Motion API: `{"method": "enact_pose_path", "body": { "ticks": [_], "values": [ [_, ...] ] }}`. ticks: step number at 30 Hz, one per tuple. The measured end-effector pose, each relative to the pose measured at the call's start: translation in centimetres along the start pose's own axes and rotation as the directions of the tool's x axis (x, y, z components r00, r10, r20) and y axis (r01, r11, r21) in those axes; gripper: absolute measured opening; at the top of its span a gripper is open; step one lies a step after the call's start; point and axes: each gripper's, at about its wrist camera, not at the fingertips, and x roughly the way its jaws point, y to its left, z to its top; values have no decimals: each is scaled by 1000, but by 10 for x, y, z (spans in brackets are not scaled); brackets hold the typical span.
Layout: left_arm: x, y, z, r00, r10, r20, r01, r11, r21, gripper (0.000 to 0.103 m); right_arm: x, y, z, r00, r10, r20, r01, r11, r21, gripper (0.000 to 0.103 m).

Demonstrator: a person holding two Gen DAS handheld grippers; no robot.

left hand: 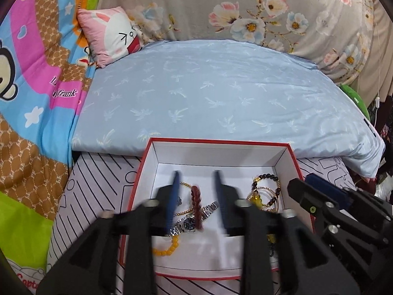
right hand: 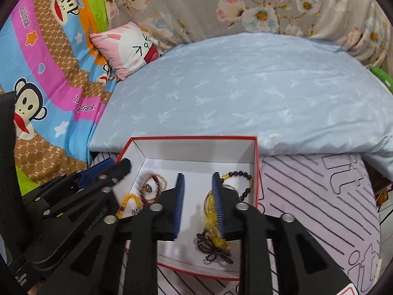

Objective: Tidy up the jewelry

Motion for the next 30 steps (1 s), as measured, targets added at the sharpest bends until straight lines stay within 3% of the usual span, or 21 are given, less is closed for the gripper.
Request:
{"method": "enact_pose_path", "body": {
  "ticks": [1, 13, 19, 23, 30],
  "values": [
    [-3, 1, -1, 1000, 13, 13, -13, 1000, -6, 49, -3, 1, 0, 1000, -8, 6, 8, 1000, -8, 28],
    [-44, -2, -15, 999, 44, 30, -45, 999, 21, 49, -45, 18, -14, 997, -60, 45, 62, 997, -50, 29],
    [-66, -1, -29, 999, 47, 26, -48, 999, 19, 50, -68, 20, -31, 994, -92, 58, 94, 995, -38, 40],
    [-81, -1, -43, 997, 69, 21, -69, 997, 20, 59, -82, 16, -46, 992, -111, 63, 112, 994, -14, 48],
    [-104, -6, -64, 996, 81, 22, -82, 996, 30, 62, -102, 14, -74, 990, -132, 55, 132, 991, 2, 50]
  ]
}}
